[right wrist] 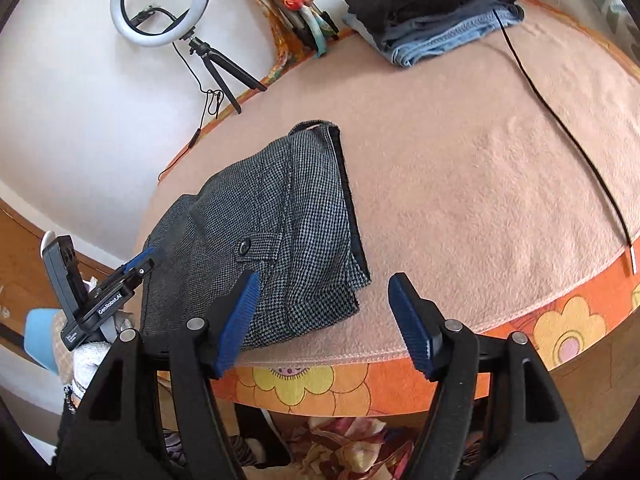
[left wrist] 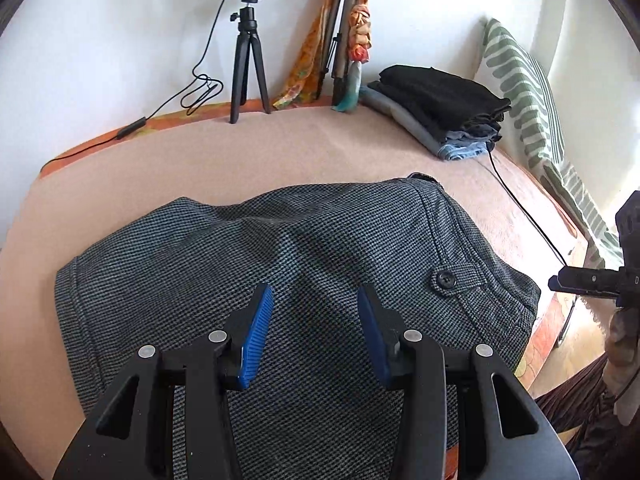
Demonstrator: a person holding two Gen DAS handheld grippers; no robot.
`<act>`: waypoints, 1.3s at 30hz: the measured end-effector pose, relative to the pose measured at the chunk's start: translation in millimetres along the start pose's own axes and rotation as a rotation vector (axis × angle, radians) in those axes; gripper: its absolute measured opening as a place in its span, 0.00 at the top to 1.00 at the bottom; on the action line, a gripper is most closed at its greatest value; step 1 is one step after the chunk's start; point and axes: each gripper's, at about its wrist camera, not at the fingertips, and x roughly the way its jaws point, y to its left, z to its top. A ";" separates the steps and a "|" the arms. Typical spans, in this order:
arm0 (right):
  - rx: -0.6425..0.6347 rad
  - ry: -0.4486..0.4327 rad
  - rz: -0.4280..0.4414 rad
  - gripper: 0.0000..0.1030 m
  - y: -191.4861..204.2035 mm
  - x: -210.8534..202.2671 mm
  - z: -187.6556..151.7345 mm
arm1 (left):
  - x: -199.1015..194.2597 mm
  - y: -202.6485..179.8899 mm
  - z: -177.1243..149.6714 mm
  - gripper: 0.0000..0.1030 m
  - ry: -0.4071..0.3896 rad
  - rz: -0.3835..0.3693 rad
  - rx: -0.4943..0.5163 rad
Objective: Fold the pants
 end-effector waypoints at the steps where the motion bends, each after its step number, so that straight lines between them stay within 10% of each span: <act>1: 0.019 0.014 0.029 0.32 -1.9 4.1 -4.6 | 2.3 -2.0 0.5 0.59 0.003 -0.002 0.003; 13: 0.147 -0.002 0.210 0.30 0.4 56.3 -39.8 | 29.9 0.9 5.2 0.59 0.042 -0.006 -0.029; 31: 0.235 -0.191 0.232 0.34 18.6 69.2 -52.0 | 70.0 27.3 30.4 0.59 0.027 0.109 -0.086; 39: 0.207 -0.199 0.198 0.54 26.6 74.0 -41.8 | 61.0 33.2 29.8 0.59 -0.036 0.144 -0.109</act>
